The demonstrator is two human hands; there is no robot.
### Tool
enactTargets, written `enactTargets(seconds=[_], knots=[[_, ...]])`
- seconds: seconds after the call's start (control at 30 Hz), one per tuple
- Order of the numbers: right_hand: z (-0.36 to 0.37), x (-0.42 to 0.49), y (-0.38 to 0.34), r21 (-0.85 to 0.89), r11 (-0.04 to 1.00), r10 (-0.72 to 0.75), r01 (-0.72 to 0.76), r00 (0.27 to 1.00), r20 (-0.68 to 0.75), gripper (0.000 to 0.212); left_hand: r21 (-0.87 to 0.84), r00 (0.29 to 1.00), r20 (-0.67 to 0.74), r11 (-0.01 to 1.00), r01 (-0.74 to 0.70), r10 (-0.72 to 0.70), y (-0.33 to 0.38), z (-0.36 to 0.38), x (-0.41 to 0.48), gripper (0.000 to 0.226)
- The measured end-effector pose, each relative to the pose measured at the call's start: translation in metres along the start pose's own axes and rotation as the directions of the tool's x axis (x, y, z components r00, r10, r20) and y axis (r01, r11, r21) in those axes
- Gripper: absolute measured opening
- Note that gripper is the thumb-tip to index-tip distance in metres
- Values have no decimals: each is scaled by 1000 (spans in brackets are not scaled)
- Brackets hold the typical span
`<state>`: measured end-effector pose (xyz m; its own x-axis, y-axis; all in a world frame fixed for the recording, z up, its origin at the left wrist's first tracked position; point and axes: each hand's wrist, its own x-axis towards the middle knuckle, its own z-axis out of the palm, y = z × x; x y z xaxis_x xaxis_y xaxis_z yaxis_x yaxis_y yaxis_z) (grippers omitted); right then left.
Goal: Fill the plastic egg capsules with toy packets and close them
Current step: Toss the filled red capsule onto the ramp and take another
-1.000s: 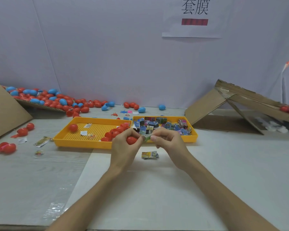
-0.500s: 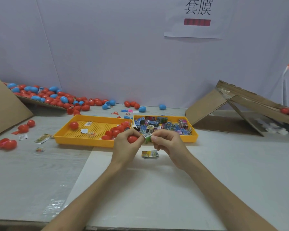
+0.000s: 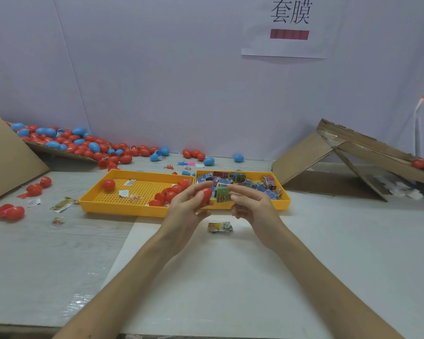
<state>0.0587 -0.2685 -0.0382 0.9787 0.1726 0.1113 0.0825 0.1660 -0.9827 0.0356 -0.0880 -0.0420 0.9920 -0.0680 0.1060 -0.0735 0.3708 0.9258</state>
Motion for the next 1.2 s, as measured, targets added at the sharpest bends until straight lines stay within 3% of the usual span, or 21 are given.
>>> enactTargets(seconds=[0.17,0.53,0.7,1.0,1.2], knots=[[-4,1,-4,59,998,-1,3,999,-32,26,-26,996,-74,998,-49,47,0,-1,0,51],[-5,0,-4,5,1000,-28,28,999,23,45,80,994,-30,991,-107,109,-1,-3,1,35],[-6,0,-3,-14,999,-34,35,999,22,43,93,990,-43,987,-133,137,-3,-2,0,40],[-7,2,-2,-30,998,-48,49,999,22,45,145,998,26,988,-58,55,-9,-1,1,29],[-6,0,-3,-67,996,-59,60,998,22,39,190,993,16,974,-122,121,-9,-4,3,33]])
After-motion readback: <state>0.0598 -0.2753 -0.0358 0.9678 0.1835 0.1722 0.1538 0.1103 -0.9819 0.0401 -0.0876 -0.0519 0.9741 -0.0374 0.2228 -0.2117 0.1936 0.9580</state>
